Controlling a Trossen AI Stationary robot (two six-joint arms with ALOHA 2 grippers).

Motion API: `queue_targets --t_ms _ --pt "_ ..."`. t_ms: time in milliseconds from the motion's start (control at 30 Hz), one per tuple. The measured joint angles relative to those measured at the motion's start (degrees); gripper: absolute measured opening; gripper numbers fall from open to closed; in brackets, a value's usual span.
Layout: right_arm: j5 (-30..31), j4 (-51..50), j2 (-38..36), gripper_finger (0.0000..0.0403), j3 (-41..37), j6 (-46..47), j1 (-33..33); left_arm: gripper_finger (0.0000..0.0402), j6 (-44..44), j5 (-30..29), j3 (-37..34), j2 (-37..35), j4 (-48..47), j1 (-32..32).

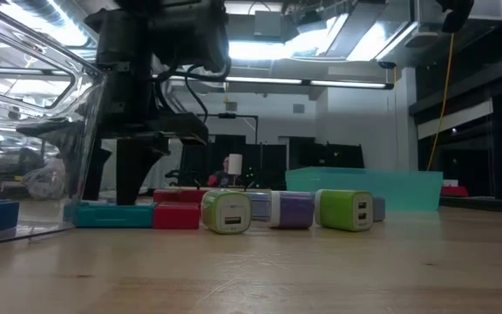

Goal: Pick & Place Office items
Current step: Put the white digital clock into the transparent bin

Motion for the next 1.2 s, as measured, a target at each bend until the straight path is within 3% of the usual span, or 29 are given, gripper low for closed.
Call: queue_targets --t_ms 200,367,600,767,933,1200 --pt "0.81 -0.02 0.00 0.0261 0.00 -0.17 0.02 0.0142 2.62 -0.74 -0.74 -3.01 0.31 1.40" --pt "1.96 0.02 -0.02 0.0261 0.00 -1.55 0.00 0.0132 2.34 -13.39 -0.91 -9.98 -3.03 3.57" --pt "2.42 0.07 -0.01 0.0261 0.00 -1.70 0.00 0.0132 9.14 -19.83 -0.85 -22.91 -5.42 7.07" --pt "2.42 0.08 0.00 0.0261 0.00 -1.70 0.00 0.0132 19.57 -18.22 -0.85 -32.68 -2.45 3.96" --pt "3.50 0.00 0.00 0.0261 0.00 -1.70 0.00 0.0132 28.53 -7.09 -0.72 -39.18 -0.91 -5.19" --pt "3.91 -0.37 0.00 0.0261 0.00 -1.01 0.00 0.0132 26.22 1.72 -0.70 -35.62 -5.95 -20.97"
